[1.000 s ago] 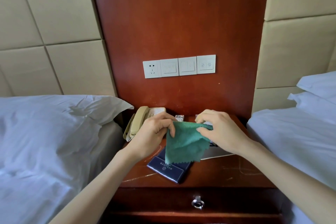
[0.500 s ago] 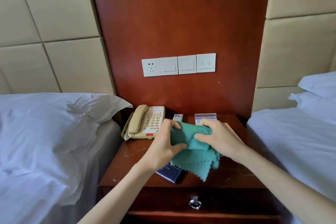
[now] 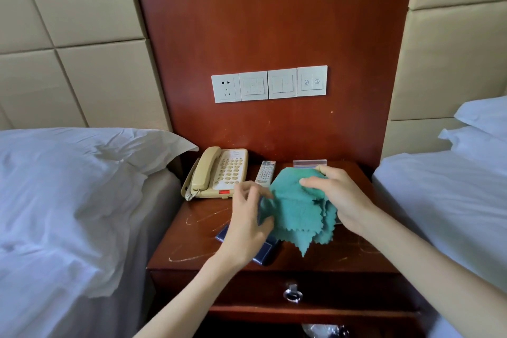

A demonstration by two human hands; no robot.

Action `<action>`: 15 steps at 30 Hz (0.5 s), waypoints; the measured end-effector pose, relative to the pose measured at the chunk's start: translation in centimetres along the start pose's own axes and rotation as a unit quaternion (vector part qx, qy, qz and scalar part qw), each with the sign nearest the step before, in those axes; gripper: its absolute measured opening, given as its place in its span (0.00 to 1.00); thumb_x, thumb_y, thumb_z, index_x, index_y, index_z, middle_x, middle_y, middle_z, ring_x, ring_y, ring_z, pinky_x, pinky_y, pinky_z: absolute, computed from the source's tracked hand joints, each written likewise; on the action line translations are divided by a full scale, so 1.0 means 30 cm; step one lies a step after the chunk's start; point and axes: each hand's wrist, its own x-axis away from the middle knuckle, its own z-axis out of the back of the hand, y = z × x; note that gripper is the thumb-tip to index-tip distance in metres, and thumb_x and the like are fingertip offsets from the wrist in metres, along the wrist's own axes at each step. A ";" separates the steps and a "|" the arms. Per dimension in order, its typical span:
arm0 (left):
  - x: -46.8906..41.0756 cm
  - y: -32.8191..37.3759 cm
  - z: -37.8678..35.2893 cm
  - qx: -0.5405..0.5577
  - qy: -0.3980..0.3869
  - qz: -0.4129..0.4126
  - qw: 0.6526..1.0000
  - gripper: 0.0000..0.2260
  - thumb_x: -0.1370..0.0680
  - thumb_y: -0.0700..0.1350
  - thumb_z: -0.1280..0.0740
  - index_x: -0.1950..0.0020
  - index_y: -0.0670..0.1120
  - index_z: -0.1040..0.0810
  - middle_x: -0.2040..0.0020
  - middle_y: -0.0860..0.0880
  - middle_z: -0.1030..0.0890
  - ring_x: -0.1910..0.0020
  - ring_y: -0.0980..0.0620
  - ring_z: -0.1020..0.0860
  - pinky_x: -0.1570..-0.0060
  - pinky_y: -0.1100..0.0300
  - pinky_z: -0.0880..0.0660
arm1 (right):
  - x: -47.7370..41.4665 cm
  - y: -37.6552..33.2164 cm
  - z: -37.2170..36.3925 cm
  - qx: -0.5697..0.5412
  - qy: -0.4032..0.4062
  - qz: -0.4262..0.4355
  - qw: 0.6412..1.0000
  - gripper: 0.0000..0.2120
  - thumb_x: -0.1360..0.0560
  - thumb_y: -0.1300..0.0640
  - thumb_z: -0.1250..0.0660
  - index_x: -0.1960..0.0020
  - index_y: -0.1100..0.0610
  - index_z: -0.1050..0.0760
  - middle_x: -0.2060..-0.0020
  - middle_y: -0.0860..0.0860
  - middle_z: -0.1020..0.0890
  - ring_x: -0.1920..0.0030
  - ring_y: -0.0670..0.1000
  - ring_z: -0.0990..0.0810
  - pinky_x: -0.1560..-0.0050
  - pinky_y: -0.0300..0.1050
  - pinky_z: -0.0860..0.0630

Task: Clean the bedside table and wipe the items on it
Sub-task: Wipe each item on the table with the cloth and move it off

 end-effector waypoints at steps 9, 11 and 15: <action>0.017 0.008 -0.109 -0.130 0.045 -0.105 0.985 0.08 0.25 0.47 0.32 0.49 0.52 0.29 0.44 0.55 0.31 0.44 0.56 0.34 0.47 0.56 0.36 | -0.013 -0.006 -0.002 -0.041 0.022 -0.046 0.998 0.14 0.26 0.59 0.31 0.41 0.59 0.23 0.46 0.57 0.17 0.44 0.57 0.19 0.38 0.60 0.26; 0.007 0.004 -0.101 -0.112 0.059 -0.112 0.986 0.05 0.24 0.44 0.32 0.51 0.50 0.27 0.46 0.56 0.29 0.45 0.58 0.32 0.47 0.56 0.35 | -0.012 -0.003 0.009 -0.042 0.026 -0.059 0.997 0.16 0.26 0.59 0.31 0.39 0.61 0.24 0.43 0.57 0.18 0.40 0.58 0.21 0.34 0.61 0.29; 0.014 0.003 -0.093 -0.123 -0.001 -0.126 0.984 0.14 0.27 0.56 0.33 0.46 0.51 0.29 0.42 0.56 0.31 0.41 0.56 0.32 0.44 0.57 0.36 | -0.004 0.002 0.019 -0.073 0.022 -0.090 0.993 0.12 0.25 0.63 0.34 0.43 0.65 0.22 0.49 0.62 0.16 0.47 0.61 0.18 0.41 0.59 0.24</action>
